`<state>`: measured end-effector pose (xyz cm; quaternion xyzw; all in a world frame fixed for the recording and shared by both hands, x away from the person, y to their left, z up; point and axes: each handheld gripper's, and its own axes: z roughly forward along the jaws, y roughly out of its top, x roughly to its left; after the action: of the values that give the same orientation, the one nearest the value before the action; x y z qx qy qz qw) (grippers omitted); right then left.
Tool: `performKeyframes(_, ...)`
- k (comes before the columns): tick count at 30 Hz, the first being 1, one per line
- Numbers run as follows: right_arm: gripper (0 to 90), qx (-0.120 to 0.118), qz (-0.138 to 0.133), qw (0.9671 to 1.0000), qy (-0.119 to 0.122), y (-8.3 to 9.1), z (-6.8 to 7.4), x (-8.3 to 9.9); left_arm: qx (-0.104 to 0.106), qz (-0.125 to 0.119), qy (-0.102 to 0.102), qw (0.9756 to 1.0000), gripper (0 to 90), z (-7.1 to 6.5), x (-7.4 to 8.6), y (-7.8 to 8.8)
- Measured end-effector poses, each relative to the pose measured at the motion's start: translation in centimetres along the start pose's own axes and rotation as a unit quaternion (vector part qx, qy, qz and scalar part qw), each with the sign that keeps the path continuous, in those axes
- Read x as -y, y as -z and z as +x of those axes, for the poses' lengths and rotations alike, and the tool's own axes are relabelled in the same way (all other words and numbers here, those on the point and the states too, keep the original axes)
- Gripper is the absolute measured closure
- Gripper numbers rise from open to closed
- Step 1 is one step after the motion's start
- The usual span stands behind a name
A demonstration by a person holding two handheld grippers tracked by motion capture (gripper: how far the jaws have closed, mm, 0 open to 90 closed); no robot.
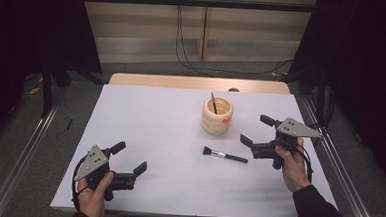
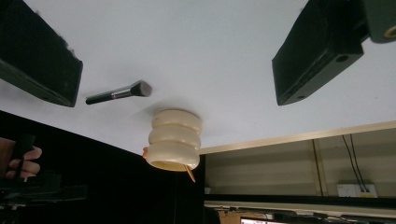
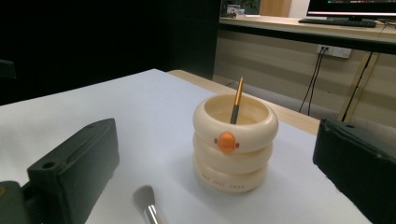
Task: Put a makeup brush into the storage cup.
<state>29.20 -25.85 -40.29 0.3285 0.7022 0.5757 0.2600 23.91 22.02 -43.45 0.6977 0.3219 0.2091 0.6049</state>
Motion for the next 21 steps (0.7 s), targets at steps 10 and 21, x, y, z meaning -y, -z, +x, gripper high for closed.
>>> performKeyframes(10, 0.9, -0.006, 0.012, 0.9999, 0.009, -2.6, -0.5, -1.1, 0.004, 0.002, -0.001, 1.0000, 1.6, 0.1, 0.0, 0.0)
performKeyframes(21, 4.6, -0.013, 0.021, 0.9997, 0.008, -5.5, -1.0, -2.0, 0.003, 0.003, -0.002, 1.0000, 1.6, 0.1, 0.0, -0.1)
